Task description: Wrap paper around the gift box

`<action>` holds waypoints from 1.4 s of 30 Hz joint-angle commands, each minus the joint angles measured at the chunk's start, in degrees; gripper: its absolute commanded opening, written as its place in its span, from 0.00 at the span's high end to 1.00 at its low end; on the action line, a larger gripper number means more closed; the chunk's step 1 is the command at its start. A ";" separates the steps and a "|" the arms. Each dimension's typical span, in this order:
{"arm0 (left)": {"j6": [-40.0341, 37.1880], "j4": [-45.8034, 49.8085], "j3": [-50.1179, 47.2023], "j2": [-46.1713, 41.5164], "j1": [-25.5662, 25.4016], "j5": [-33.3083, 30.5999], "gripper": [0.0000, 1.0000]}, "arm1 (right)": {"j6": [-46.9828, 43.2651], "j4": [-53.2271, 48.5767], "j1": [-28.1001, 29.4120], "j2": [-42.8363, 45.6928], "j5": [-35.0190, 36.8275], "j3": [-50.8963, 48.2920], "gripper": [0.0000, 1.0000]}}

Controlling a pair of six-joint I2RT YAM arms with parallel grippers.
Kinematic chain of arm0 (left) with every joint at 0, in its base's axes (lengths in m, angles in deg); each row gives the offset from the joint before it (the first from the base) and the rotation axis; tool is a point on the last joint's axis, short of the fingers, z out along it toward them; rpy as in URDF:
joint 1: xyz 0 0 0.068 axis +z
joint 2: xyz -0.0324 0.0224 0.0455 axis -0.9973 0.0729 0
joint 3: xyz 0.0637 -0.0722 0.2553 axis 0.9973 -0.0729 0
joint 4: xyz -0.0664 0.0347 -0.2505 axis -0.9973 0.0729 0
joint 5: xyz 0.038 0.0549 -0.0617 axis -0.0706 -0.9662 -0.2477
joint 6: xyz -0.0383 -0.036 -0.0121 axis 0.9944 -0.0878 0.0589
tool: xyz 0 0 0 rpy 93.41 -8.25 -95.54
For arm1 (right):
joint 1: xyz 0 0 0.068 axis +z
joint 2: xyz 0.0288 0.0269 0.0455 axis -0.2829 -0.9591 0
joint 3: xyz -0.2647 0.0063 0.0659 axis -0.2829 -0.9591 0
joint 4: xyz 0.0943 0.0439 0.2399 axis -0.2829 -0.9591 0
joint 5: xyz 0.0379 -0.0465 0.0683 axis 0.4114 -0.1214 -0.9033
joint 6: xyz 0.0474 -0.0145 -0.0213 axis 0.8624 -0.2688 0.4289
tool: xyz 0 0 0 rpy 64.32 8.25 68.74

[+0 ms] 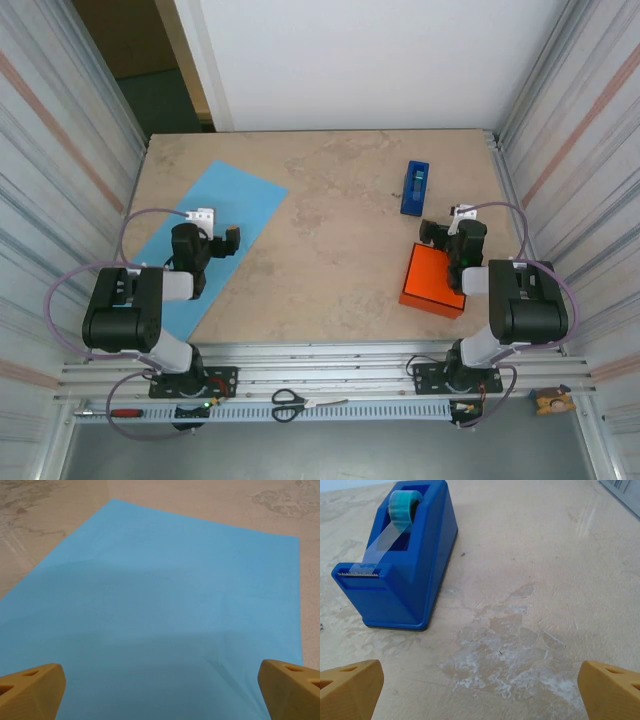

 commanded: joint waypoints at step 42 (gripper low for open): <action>28.16 41.31 12.23 -25.89 2.09 -6.35 0.01 | 33.60 -58.57 3.64 22.03 -29.64 25.37 0.02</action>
